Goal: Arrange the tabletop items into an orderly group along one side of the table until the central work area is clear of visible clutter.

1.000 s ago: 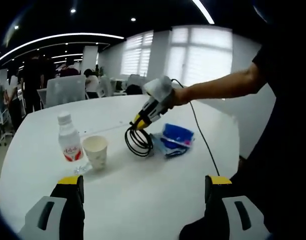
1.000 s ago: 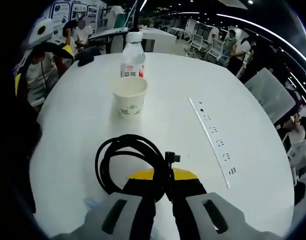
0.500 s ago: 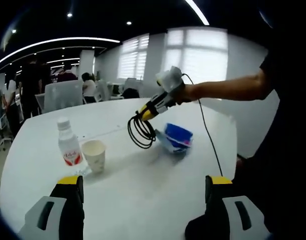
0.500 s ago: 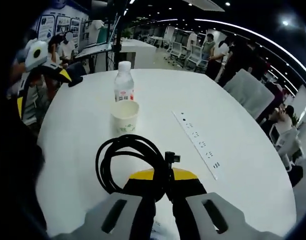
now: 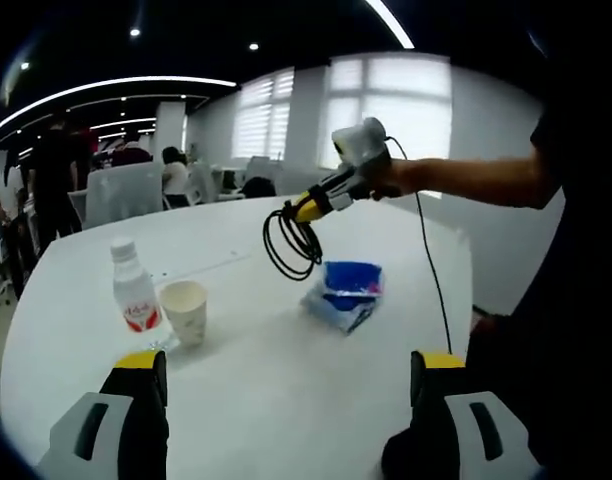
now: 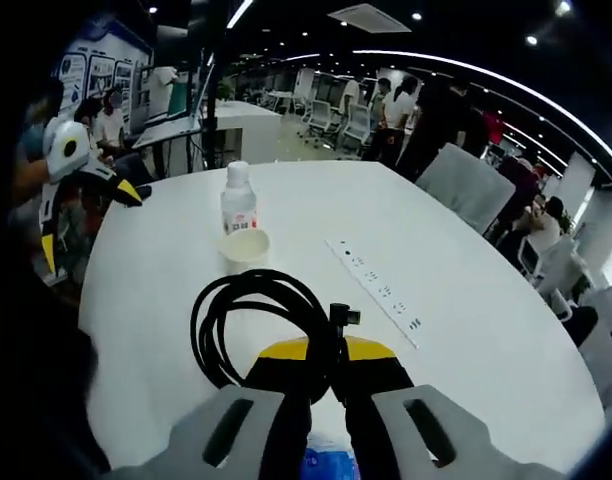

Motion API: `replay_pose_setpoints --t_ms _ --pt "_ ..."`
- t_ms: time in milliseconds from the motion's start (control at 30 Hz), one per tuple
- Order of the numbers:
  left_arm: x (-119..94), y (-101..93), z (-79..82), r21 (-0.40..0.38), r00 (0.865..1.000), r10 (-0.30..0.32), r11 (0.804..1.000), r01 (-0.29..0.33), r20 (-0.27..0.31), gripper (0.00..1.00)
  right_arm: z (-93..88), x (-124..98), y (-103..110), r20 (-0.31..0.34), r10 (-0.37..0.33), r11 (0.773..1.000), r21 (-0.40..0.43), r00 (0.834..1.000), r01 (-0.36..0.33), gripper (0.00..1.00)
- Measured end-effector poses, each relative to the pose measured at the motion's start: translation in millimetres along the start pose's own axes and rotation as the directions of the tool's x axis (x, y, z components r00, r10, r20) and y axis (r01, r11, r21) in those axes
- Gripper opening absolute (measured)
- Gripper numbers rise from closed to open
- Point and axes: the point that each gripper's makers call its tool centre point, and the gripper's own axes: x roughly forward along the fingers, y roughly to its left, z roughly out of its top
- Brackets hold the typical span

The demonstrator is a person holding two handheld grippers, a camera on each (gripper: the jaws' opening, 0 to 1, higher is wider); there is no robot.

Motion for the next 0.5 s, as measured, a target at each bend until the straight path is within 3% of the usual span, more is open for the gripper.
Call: replay_pose_setpoints --t_ms 167,500 --pt "0.4 -1.3 -2.1 0.009 1.000 -0.001 1.000 0.001 -0.007 1.00 -14.9 -15.5 24.9 -0.037 0.011 1.000 0.026 0.999 -0.010 0.05" --pt "3.6 -6.3 -2.5 0.013 1.000 -0.008 1.000 0.008 -0.002 1.00 -57.7 -25.8 62.9 -0.085 0.032 0.992 0.128 0.996 -0.021 0.05"
